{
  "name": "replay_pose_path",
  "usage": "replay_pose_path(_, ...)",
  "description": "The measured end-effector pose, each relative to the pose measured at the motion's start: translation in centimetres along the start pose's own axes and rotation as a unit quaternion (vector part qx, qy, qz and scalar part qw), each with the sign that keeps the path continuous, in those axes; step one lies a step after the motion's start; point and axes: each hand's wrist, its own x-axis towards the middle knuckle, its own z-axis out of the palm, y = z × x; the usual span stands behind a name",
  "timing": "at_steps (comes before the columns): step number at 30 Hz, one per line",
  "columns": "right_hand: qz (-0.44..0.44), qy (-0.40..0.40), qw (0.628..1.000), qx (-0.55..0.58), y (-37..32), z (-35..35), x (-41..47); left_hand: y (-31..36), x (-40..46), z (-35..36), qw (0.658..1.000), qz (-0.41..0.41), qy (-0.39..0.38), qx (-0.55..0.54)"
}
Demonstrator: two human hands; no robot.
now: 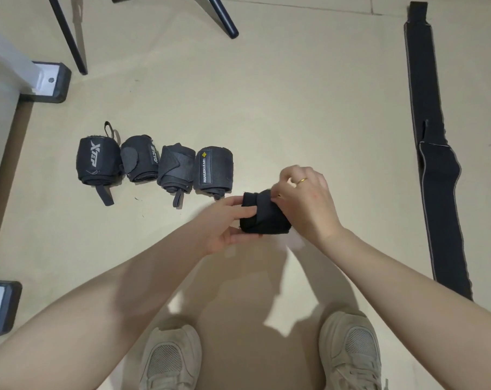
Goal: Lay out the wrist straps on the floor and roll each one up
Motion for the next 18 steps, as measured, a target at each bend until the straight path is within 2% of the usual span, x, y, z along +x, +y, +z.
replay_pose_path(2,-0.065,0.004,0.996,-0.061,-0.1,-0.1,-0.2,0.0,-0.4,-0.2,0.999,-0.017,-0.009,-0.025)
replay_pose_path(5,-0.164,-0.002,0.984,-0.065,-0.4,0.0,-0.9,0.4,-0.8,-0.6,0.999,-0.016,-0.005,-0.032)
replay_pose_path(8,-0.208,-0.088,0.972,-0.070,0.1,0.2,-1.3,0.8,-1.1,-1.1,1.000,-0.002,0.007,-0.031)
replay_pose_path(9,-0.212,-0.094,0.970,-0.079,-0.1,0.1,-1.2,0.9,-1.2,-1.2,0.999,0.001,0.008,-0.031)
replay_pose_path(11,-0.208,-0.089,0.969,-0.094,-0.3,0.3,-0.8,1.1,-1.3,-1.4,0.999,0.007,0.005,-0.031)
replay_pose_path(13,-0.174,-0.081,0.980,-0.057,-1.1,0.4,-0.6,1.4,-1.5,-1.5,1.000,0.021,0.014,-0.018)
replay_pose_path(16,-0.068,-0.098,0.989,0.084,-2.4,0.0,-0.3,1.7,-1.8,-1.6,0.999,0.041,0.026,0.020)
replay_pose_path(18,0.024,-0.109,0.974,0.198,-2.6,-0.5,0.0,2.1,-2.2,-1.8,0.998,0.053,0.017,0.040)
